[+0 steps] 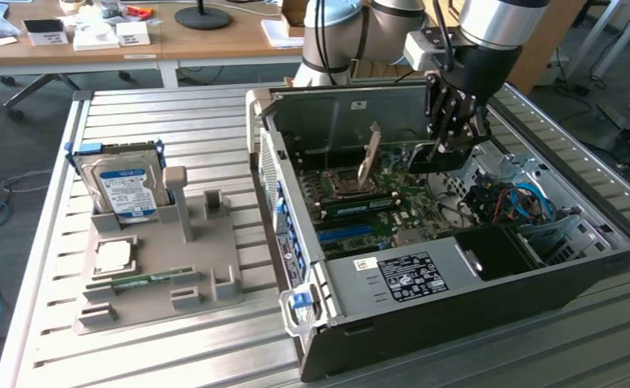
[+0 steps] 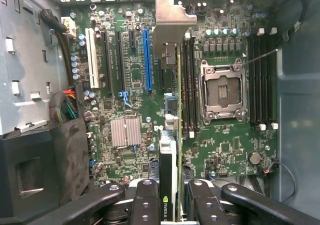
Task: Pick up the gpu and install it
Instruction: 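Insert the gpu into the slot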
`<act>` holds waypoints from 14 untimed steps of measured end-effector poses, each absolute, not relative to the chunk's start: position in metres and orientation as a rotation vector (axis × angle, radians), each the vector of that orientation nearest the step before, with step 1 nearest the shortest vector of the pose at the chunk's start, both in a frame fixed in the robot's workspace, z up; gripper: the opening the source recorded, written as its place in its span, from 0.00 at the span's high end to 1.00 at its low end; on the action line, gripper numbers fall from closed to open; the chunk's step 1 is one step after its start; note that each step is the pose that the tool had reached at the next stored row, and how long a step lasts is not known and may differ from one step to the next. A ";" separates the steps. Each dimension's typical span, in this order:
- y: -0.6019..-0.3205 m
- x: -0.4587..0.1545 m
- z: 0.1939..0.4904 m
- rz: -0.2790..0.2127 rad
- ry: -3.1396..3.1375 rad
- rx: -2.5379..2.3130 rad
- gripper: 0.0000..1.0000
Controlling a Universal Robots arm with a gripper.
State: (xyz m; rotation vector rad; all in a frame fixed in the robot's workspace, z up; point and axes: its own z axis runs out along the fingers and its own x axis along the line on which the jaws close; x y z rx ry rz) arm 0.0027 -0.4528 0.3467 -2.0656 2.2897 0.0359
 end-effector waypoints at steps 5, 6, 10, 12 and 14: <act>-0.453 0.003 0.346 0.036 2.289 -2.065 0.73; -0.453 0.003 0.346 0.036 2.289 -2.065 0.73; -0.453 0.003 0.342 0.036 2.290 -2.065 0.73; -0.453 0.003 0.342 0.036 2.290 -2.066 0.73; -0.453 0.003 0.342 0.036 2.290 -2.066 0.73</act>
